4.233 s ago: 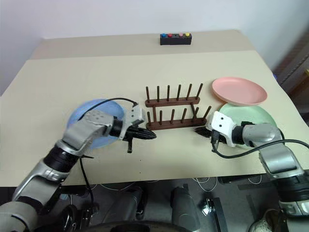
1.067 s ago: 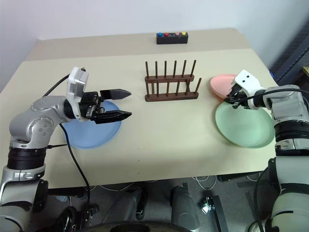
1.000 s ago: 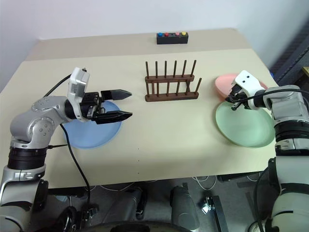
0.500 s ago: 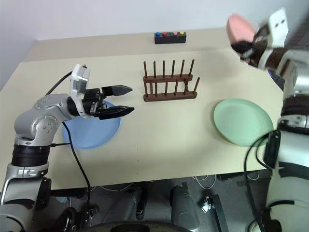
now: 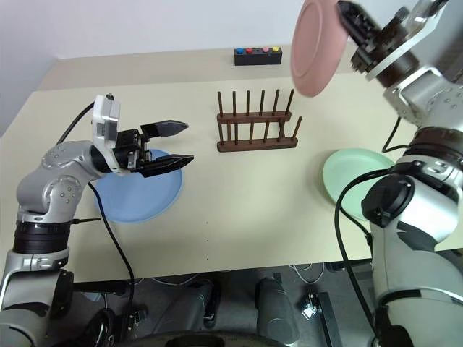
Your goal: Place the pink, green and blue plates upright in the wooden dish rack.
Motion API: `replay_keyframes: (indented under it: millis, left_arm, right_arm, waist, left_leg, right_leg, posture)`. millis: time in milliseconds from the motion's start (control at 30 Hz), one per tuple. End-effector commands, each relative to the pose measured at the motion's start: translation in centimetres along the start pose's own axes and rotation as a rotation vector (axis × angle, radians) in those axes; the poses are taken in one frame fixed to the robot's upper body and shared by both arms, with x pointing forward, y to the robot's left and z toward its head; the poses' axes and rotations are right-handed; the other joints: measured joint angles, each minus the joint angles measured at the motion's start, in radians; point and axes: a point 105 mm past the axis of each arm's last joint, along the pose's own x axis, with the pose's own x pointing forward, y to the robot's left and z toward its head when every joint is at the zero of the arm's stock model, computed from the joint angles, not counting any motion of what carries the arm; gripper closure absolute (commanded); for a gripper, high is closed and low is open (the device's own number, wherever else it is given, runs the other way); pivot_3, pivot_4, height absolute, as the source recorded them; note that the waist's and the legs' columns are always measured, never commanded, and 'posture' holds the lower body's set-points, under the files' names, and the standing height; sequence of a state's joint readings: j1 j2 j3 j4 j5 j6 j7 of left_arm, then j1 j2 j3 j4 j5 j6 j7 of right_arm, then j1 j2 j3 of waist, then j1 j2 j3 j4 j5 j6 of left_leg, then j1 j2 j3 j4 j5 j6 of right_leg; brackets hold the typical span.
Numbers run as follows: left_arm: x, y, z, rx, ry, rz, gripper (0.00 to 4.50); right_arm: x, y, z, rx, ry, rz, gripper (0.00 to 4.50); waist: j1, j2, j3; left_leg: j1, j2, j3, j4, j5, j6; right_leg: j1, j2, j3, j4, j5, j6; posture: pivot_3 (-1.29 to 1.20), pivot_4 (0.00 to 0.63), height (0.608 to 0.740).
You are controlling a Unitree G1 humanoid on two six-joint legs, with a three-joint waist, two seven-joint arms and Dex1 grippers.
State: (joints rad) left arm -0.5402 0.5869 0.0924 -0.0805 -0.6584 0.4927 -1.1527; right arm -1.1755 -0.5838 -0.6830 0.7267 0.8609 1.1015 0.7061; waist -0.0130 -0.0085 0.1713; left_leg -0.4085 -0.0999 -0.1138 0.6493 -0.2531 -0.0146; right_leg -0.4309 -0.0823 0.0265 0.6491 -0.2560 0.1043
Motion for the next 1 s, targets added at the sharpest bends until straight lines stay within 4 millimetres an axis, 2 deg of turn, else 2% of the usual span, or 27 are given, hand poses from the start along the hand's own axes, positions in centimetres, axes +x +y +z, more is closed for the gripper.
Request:
replay_keyframes:
  millis: [33, 200, 433, 600, 700, 800, 1000]
  left_arm:
    - [-0.1, -0.3, 0.6, 0.041, -0.002, -0.001, 0.0]
    - [0.0, -0.2, 0.6, 0.033, -0.003, -0.001, 0.0]
    - [-0.2, 0.0, 0.3, 0.015, 0.008, 0.006, 0.0]
    - [-0.3, 0.3, 0.0, 0.003, 0.021, 0.016, 0.0]
    - [-0.2, 0.3, 0.1, 0.004, 0.021, 0.017, 0.0]
    - [-0.1, 0.2, 0.0, 0.012, 0.026, 0.016, 0.0]
    - [-0.1, 0.2, 0.0, 0.01, 0.028, 0.017, 0.0]
  right_arm:
    - [0.0, 1.7, 0.3, -0.04, -0.008, 0.053, 4.46]
    - [-0.8, 0.1, 0.2, -0.055, -0.031, -0.011, 4.46]
    - [-1.3, -0.9, -0.2, -0.041, -0.042, -0.044, 4.46]
    - [-0.9, -1.4, -2.7, -0.14, 0.046, -0.045, 4.46]
    - [-0.7, -1.4, -3.5, -0.173, 0.059, -0.035, 4.46]
    - [-0.8, -2.2, -3.6, -0.166, 0.058, -0.062, 3.51]
    - [-0.7, -2.7, -2.0, -0.26, 0.01, -0.131, 0.5]
  waist:
    - [0.001, 0.0, 0.0]
    - [0.0, 0.0, 0.0]
    - [-0.002, 0.0, 0.0]
    - [-0.002, 0.0, 0.0]
    - [-0.004, 0.0, 0.0]
    - [-0.002, 0.0, 0.0]
    - [-0.002, 0.0, 0.0]
  left_leg:
    - [0.0, 0.0, 0.0, 0.0, 0.0, 0.0]
    - [0.0, 0.0, 0.0, 0.0, 0.0, 0.0]
    - [0.0, 0.0, 0.0, 0.0, 0.0, 0.0]
    - [0.0, 0.0, 0.0, 0.0, 0.0, 0.0]
    - [0.0, 0.0, 0.0, 0.0, 0.0, 0.0]
    - [0.0, 0.0, 0.0, 0.0, 0.0, 0.0]
    - [0.0, 0.0, 0.0, 0.0, 0.0, 0.0]
  right_leg:
    - [0.0, 0.0, 0.0, 0.0, 0.0, 0.0]
    - [0.0, 0.0, 0.0, 0.0, 0.0, 0.0]
    - [0.0, 0.0, 0.0, 0.0, 0.0, 0.0]
    - [0.0, 0.0, 0.0, 0.0, 0.0, 0.0]
    - [0.0, 0.0, 0.0, 0.001, 0.0, 0.0]
    - [0.0, 0.0, 0.0, 0.001, 0.0, 0.0]
    - [0.0, 0.0, 0.0, 0.001, 0.0, 0.0]
  posture:
    - [0.0, 0.15, 0.74]
    - [0.0, 0.15, 0.74]
    - [0.0, 0.15, 0.74]
    - [0.0, 0.15, 0.74]
    - [0.0, 0.15, 0.74]
    - [0.0, 0.15, 0.74]
    - [0.0, 0.15, 0.74]
